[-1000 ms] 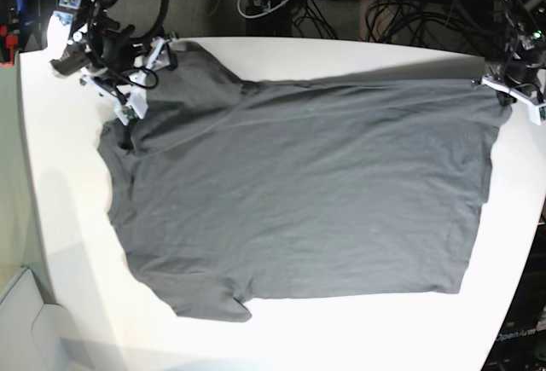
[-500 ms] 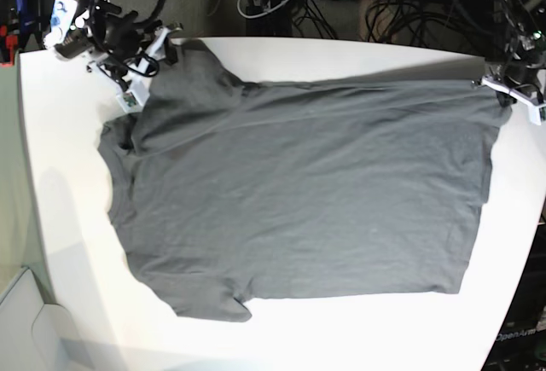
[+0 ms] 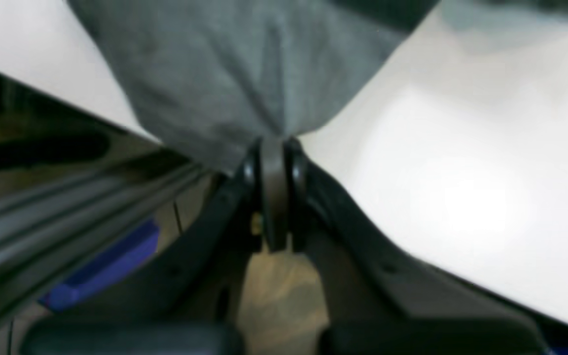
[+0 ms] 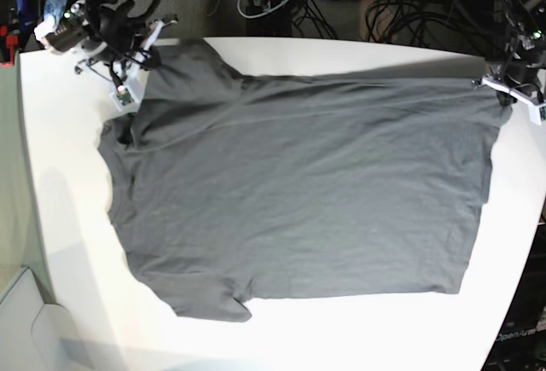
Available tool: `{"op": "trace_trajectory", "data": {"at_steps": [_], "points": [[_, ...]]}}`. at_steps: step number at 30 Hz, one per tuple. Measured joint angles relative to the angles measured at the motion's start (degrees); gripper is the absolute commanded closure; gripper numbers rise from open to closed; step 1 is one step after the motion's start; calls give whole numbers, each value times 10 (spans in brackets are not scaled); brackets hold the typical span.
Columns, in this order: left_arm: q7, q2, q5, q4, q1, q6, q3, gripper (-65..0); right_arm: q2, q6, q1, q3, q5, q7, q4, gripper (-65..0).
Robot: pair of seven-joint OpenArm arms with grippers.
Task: Layout the t-shirt on the table in an organized manner, then fold the t-shirt properly
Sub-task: 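Reposition the right gripper along the shoulder edge and regrasp, then fold the shoulder edge over toward the hem with both grippers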
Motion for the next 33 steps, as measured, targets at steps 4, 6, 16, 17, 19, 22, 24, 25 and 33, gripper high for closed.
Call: {"op": "trace_trajectory", "data": {"at_steps": [4, 6, 16, 17, 19, 22, 24, 25, 33], "points": [[0, 0, 0, 0, 0, 0, 0, -36, 0, 0, -9, 0, -1, -6, 1, 0], [0, 0, -1, 0, 0, 0, 0, -36, 3, 0, -15, 0, 26, -2, 1, 0], [0, 0, -2, 0, 0, 0, 0, -36, 31, 0, -120, -3, 94, 184, 5, 0], [0, 0, -2, 0, 0, 0, 0, -36, 39, 0, -121, -3, 94, 200, 5, 0], [0, 0, -2, 0, 0, 0, 0, -36, 52, 0, -121, -1, 93, 228, 5, 0], [0, 0, -2, 0, 0, -1, 0, -36, 78, 0, -121, 1, 93, 265, 5, 0], [0, 0, -2, 0, 0, 0, 0, -36, 83, 0, -121, 27, 94, 294, 5, 0], [0, 0, -2, 0, 0, 0, 0, -36, 83, 0, -121, 43, 94, 304, 6, 0], [0, 0, -4, 38, -2, -2, 1, -36, 82, 0, -148, 84, 94, 411, 7, 0]]}}
